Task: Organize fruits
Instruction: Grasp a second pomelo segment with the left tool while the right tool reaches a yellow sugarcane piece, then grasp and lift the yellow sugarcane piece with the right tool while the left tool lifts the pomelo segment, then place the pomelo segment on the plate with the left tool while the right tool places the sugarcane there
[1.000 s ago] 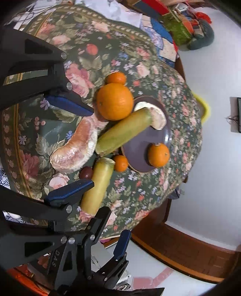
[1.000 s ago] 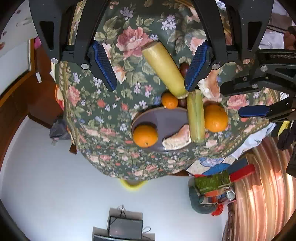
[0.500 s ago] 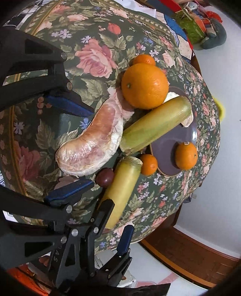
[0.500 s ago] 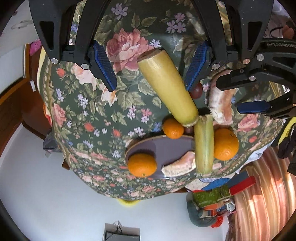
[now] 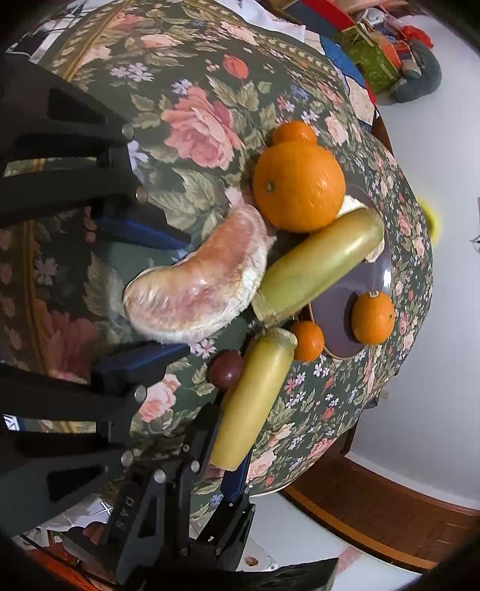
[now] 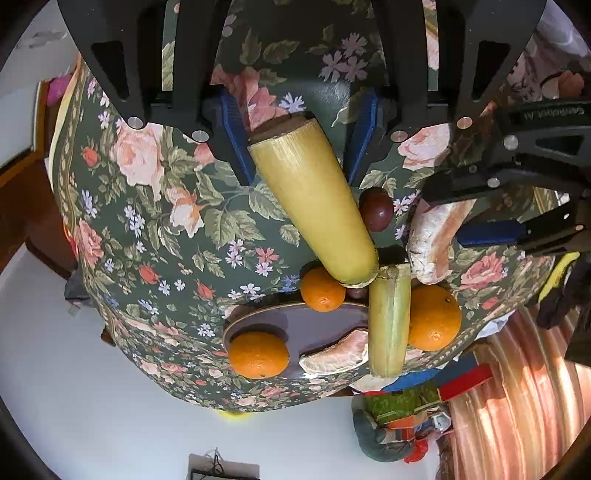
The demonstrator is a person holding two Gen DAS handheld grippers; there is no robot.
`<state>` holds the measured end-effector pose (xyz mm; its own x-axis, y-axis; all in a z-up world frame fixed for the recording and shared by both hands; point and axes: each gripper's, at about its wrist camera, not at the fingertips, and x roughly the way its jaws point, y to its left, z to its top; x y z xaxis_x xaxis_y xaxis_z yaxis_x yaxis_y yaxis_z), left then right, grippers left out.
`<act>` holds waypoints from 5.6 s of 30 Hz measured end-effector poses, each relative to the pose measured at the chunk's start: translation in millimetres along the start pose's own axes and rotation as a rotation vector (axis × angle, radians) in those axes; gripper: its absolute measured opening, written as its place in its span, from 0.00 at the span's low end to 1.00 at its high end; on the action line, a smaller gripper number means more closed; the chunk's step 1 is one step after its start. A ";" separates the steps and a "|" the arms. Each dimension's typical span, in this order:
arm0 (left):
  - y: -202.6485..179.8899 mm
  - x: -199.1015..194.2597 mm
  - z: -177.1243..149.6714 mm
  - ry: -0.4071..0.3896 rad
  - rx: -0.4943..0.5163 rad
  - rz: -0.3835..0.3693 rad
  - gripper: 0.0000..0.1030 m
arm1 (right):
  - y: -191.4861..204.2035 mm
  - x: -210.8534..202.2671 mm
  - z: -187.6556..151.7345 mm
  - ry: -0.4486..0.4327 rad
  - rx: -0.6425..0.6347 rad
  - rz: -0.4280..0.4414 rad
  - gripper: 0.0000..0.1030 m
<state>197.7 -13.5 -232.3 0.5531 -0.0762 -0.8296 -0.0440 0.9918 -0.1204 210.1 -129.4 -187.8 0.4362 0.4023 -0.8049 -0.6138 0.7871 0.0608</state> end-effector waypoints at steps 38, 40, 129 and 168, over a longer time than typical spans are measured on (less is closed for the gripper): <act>17.7 23.8 27.3 0.006 -0.055 -0.036 0.45 | -2.4 10.1 13.0 0.006 0.099 0.087 0.35; 15.3 22.8 26.7 0.001 -0.043 -0.023 0.45 | -3.0 9.5 12.6 0.003 0.111 0.093 0.35; 49.6 -11.9 146.9 -0.286 0.080 -0.007 0.40 | -14.2 1.6 124.3 -0.246 0.070 0.034 0.33; 76.7 28.9 169.3 -0.171 0.058 -0.046 0.40 | -10.3 63.4 151.6 -0.142 0.065 0.087 0.34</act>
<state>351.2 77.9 -173.2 0.6873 -0.1081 -0.7183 0.0303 0.9923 -0.1204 343.8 -41.1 -150.0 0.4750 0.5286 -0.7035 -0.6114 0.7732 0.1682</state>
